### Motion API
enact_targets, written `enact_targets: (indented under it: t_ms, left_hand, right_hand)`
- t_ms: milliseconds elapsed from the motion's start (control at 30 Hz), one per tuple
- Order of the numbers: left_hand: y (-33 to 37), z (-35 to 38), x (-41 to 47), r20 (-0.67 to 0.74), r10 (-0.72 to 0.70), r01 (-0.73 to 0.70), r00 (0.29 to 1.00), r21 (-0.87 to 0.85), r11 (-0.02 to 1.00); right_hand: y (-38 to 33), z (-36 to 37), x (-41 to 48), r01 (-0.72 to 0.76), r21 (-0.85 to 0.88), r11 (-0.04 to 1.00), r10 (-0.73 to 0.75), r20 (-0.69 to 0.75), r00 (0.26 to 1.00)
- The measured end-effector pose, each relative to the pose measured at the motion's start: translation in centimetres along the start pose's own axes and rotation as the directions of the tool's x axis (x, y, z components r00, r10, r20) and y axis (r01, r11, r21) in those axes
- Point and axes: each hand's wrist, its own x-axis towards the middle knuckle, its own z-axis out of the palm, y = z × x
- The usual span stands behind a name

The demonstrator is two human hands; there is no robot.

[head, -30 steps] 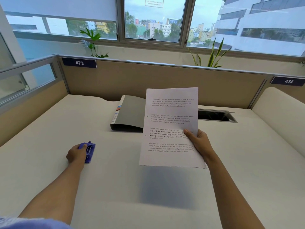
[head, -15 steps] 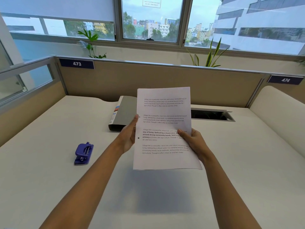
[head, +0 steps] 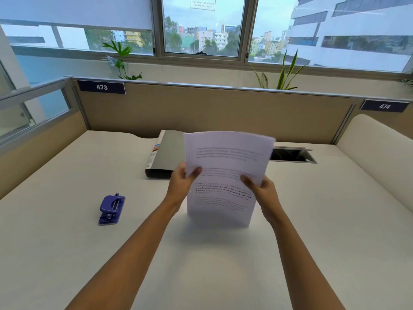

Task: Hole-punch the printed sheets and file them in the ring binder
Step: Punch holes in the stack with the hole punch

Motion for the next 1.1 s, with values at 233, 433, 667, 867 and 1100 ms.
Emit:
enact_targets:
  t_ms: [233,433,667,867,1100]
  left_hand:
    - [-0.8,0.1,-0.4,-0.041,-0.003,0.006,0.999,0.07,0.998]
    - [-0.3,0.2,0.0,-0.034,0.027,-0.024,0.999,0.089,0.996]
    - [-3.2,-0.8,-0.3,0.009,-0.077,0.073,0.997,0.22,0.973]
    - [-2.7,-0.1,1.0,-0.044,-0.153,0.159,0.987,0.187,0.969]
    - [-2.5,2.2,2.4,-0.014,-0.367,0.367,0.93,0.023,0.93]
  right_hand:
    - [0.7,-0.3,0.2,-0.034,-0.056,0.998,0.034,0.01,0.999]
    - [0.8,-0.5,0.4,-0.023,-0.034,0.999,0.023,0.004,1.0]
    - [3.4,-1.4,0.2,-0.143,-0.043,0.989,0.145,0.035,0.989]
    - [3.1,-1.9,1.1,-0.107,0.026,0.994,0.108,-0.038,0.993]
    - [4.4,-3.2,2.1,-0.117,-0.089,0.989,0.102,-0.159,0.982]
